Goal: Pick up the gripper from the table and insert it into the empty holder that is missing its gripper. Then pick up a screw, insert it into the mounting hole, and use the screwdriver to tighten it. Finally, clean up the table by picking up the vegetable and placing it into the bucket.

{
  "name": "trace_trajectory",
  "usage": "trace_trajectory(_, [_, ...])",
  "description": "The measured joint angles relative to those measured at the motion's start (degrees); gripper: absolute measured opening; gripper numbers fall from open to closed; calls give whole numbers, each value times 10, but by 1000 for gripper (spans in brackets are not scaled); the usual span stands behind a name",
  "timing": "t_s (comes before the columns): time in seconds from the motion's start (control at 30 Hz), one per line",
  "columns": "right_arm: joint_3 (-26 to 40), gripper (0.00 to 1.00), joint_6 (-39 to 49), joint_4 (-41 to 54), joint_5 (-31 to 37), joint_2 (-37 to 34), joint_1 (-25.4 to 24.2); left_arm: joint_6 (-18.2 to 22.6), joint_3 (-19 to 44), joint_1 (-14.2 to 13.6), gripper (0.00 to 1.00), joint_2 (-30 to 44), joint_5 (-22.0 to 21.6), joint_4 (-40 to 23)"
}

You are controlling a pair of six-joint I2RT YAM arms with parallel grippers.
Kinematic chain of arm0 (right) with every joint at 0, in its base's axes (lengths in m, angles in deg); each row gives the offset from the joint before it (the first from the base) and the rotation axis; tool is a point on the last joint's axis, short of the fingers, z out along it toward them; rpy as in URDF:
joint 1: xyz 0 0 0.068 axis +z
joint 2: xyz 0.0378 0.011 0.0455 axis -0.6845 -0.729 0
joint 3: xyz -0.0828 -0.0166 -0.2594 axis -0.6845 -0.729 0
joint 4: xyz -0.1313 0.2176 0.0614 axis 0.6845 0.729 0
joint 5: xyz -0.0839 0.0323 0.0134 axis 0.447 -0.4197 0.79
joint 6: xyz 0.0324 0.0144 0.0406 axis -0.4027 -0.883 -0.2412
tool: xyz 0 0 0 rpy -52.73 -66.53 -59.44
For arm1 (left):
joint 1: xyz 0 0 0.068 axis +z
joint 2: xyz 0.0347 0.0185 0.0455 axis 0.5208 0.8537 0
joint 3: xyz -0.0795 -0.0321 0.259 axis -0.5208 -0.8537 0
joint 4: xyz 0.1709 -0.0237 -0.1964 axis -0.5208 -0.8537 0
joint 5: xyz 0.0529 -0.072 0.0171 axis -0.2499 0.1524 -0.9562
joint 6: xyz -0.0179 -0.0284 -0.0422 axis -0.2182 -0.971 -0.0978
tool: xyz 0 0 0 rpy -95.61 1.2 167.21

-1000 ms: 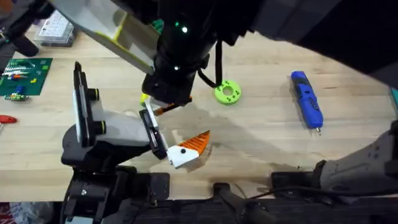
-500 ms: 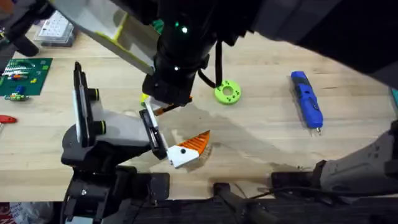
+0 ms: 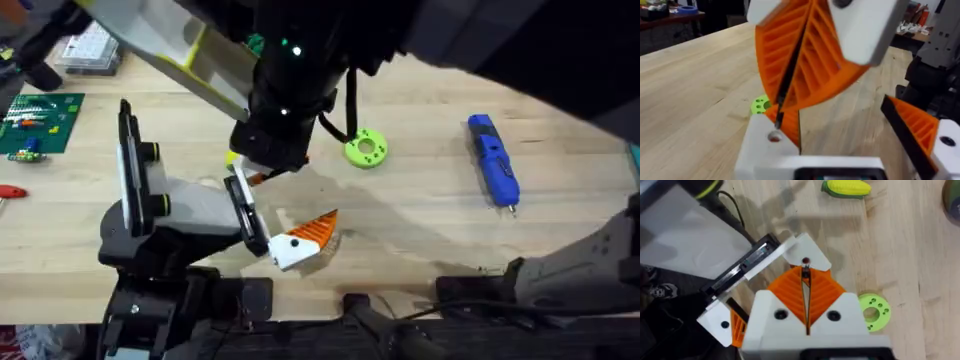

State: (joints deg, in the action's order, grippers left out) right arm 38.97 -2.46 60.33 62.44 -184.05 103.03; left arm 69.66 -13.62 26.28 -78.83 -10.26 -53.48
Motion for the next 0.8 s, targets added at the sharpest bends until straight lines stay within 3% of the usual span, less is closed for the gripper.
trace_trajectory(0.8, [-1,10,0,0,-11,-20,0,0,0,0,990,0,0,0])
